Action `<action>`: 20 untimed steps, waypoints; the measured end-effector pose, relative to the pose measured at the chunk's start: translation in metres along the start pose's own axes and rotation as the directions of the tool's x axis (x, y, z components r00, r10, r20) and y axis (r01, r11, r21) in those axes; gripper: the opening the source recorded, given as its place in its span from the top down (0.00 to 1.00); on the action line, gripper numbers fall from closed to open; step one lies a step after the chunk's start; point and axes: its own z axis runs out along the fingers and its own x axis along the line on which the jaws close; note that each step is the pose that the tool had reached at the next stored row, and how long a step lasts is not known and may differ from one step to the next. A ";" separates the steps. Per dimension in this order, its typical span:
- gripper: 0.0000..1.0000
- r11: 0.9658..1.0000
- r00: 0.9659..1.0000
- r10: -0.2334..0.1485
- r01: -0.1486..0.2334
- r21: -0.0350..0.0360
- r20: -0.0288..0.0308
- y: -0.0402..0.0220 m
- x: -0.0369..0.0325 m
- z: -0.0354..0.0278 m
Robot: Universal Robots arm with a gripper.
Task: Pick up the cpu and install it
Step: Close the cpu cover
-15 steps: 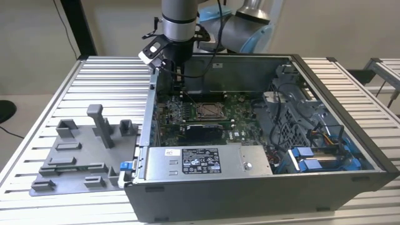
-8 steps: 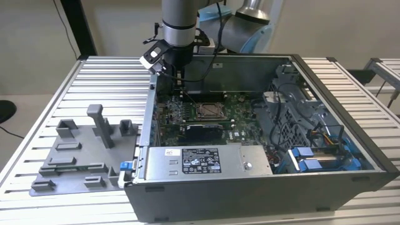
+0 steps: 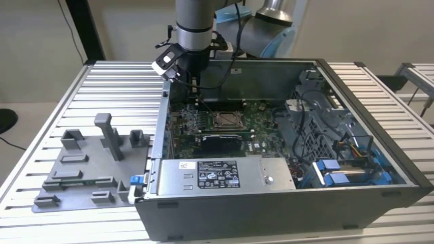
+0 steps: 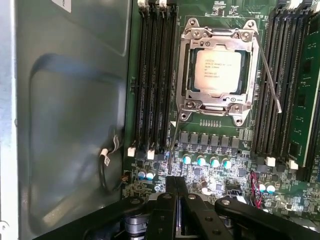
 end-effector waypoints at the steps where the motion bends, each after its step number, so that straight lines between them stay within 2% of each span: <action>1: 1.00 1.000 1.000 -0.001 0.001 -0.008 0.001 0.0000 0.0000 0.0000; 4: 1.00 0.999 1.000 -0.004 0.004 -0.037 0.003 0.0000 -0.0001 -0.0001; 7: 1.00 0.998 1.000 -0.007 0.007 -0.061 0.005 0.0000 0.0000 -0.0004; 12: 1.00 0.993 1.000 -0.013 0.014 -0.117 0.009 0.0000 0.0001 -0.0010; 13: 1.00 0.992 1.000 -0.014 0.015 -0.126 0.009 0.0000 0.0001 -0.0010; 16: 1.00 0.989 1.000 -0.016 0.017 -0.150 0.008 0.0000 0.0000 -0.0011; 20: 1.00 0.984 1.000 -0.020 0.020 -0.179 0.003 0.0000 0.0001 -0.0011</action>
